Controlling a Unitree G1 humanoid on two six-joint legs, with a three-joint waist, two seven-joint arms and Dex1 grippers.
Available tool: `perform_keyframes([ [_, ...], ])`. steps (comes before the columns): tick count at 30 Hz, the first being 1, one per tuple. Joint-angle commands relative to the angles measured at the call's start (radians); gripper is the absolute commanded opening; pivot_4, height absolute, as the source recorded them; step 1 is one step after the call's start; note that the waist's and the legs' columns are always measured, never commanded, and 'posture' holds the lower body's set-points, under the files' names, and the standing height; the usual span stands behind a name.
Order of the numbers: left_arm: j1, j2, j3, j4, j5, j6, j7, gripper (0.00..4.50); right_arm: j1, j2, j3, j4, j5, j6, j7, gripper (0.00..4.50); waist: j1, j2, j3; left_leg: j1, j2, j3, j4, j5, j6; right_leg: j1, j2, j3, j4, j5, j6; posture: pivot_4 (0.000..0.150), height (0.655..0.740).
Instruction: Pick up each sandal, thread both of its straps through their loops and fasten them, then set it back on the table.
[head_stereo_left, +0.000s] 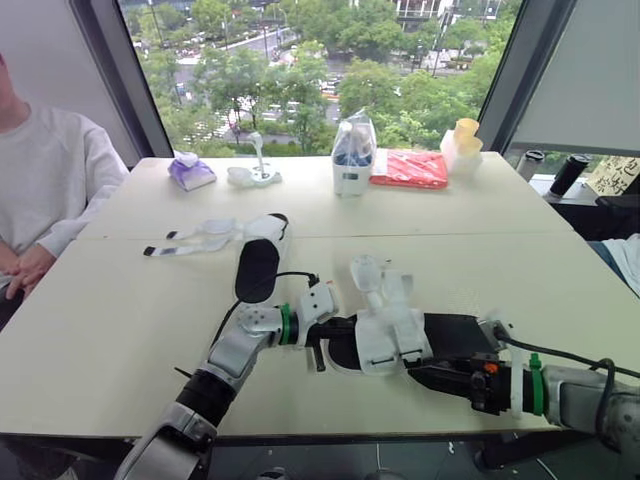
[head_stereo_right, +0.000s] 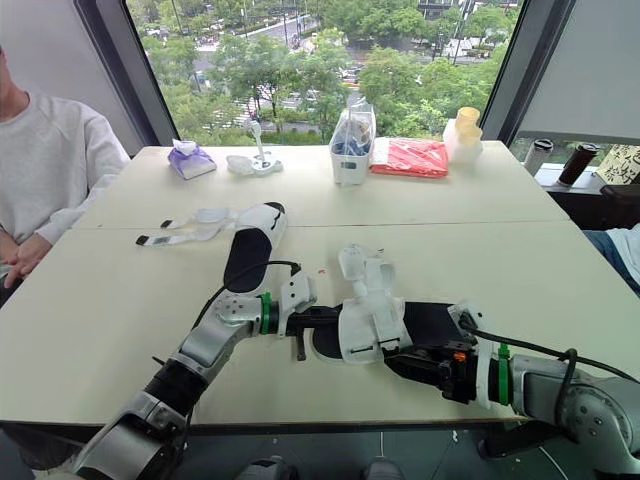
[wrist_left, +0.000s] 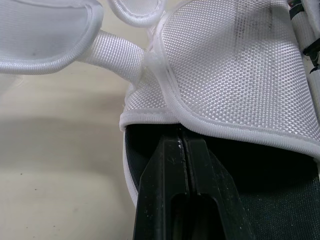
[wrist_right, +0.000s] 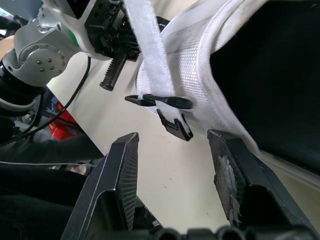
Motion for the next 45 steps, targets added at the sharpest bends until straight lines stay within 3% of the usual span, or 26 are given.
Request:
perform_keyframes([
  [1,0.033,0.009,-0.021,0.026,0.041,0.026,0.006,0.0,-0.023,0.021,0.001,0.003,0.003,-0.019,-0.014,2.1,0.0,0.0,0.0,0.0,0.0,0.0,0.0,0.0,0.0,0.0,0.0,0.0,0.0,0.0,0.0,0.15,0.74],
  [3,0.037,0.012,-0.019,0.024,0.041,0.027,0.008,0.0,-0.024,0.032,0.0,0.003,0.008,-0.02,-0.02,1.5,0.0,0.0,0.0,0.0,0.0,0.0,0.0,0.0,0.0,0.0,0.0,0.0,0.0,0.0,0.0,0.15,0.74],
  [6,0.042,0.016,-0.017,0.021,0.042,0.029,0.01,0.0,-0.024,0.045,-0.007,0.0,0.022,-0.02,-0.031,0.05,0.0,0.0,0.0,0.0,0.0,0.0,0.0,0.0,0.0,0.0,0.0,0.0,0.0,0.0,0.0,0.15,0.74],
  [12,0.049,0.016,-0.022,0.02,0.047,0.03,0.016,0.0,0.015,0.034,0.002,-0.031,0.024,-0.014,-0.015,0.05,0.0,0.0,0.0,0.0,0.0,0.0,0.0,0.0,0.0,0.0,0.0,0.0,0.0,0.0,0.0,0.15,0.74],
  [19,0.053,0.015,-0.034,0.021,0.055,0.032,0.016,0.0,0.189,-0.068,0.007,-0.137,0.037,-0.01,0.107,0.05,0.0,0.0,0.0,0.0,0.0,0.0,-0.001,0.0,0.0,0.0,0.0,0.0,0.0,0.0,0.0,0.15,0.74],
  [36,0.037,0.01,-0.038,0.065,0.064,0.008,0.002,0.0,0.481,-0.243,-0.174,-0.368,0.085,-0.045,0.29,0.05,0.001,-0.003,-0.002,0.001,0.0,0.0,-0.001,0.0,0.0,0.002,0.0,-0.001,-0.002,0.0,0.001,0.15,0.74],
  [40,0.036,0.01,-0.039,0.072,0.064,0.003,-0.003,0.0,0.391,-0.243,-0.258,-0.311,0.241,-0.038,0.264,0.05,0.0,-0.004,-0.003,0.001,0.0,-0.001,-0.001,0.0,0.0,0.003,0.0,-0.001,-0.003,0.0,0.001,0.15,0.74],
  [45,0.027,0.003,-0.041,0.085,0.067,-0.001,-0.004,0.0,0.099,-0.182,-0.182,-0.116,0.535,-0.073,0.015,0.05,0.001,-0.006,-0.003,0.005,0.001,-0.001,0.0,0.0,0.0,0.008,0.0,-0.001,-0.005,-0.002,-0.002,0.15,0.74],
])
